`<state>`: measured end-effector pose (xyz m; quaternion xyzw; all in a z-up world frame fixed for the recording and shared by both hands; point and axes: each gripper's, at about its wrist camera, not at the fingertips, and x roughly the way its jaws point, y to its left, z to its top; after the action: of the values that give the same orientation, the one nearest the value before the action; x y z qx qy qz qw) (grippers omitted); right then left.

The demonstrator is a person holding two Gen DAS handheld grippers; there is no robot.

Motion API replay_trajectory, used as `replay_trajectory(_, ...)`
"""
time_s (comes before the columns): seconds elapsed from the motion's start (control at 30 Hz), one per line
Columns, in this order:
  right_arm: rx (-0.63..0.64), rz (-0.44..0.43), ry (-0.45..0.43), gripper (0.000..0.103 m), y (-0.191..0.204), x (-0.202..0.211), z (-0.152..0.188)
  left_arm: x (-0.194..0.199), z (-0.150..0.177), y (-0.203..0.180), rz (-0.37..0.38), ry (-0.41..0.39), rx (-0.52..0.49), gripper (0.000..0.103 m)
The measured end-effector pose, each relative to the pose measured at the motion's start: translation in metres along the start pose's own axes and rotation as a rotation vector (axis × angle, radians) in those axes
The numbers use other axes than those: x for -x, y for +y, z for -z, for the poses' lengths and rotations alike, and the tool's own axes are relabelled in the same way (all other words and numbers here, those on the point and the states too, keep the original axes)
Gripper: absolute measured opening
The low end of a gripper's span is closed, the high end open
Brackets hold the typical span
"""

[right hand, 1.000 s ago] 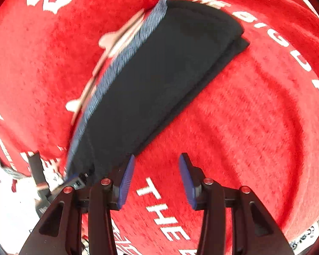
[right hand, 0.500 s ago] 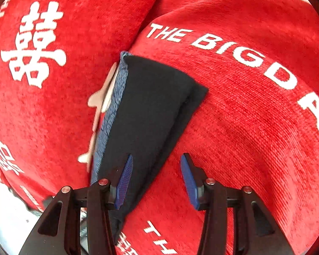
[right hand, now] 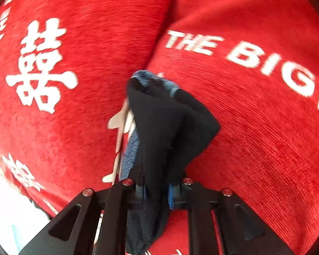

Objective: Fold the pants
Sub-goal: 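Grasp the trouser leg end with the right gripper, then lift the leg end with the right gripper and fold it toward the waistband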

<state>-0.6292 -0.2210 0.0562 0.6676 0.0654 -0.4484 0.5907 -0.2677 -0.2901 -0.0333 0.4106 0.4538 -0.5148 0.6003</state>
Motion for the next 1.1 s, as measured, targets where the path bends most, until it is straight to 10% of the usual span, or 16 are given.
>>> replay_trajectory(0.2,0.149,-0.03,0.011,0.015,0.044,0.009,0.005,-0.053,-0.031,-0.022,0.009,0.109,0.001,0.089)
replay_trajectory(0.3,0.23,-0.037,0.023,0.015,0.071,0.005,0.01,-0.046,-0.025,-0.043,-0.054,0.014,-0.109,0.089)
replay_trajectory(0.5,0.434,-0.001,0.051,0.015,0.127,0.0,0.037,-0.041,-0.043,-0.014,0.055,0.061,-0.037,0.089)
replay_trajectory(0.87,0.965,0.246,0.141,0.016,0.23,-0.06,0.157,0.018,-0.015,0.138,-0.033,-0.03,0.137,0.089)
replay_trajectory(1.1,1.19,0.537,0.321,0.033,0.198,-0.173,0.27,0.025,0.062,0.245,-0.122,0.032,0.297,0.089)
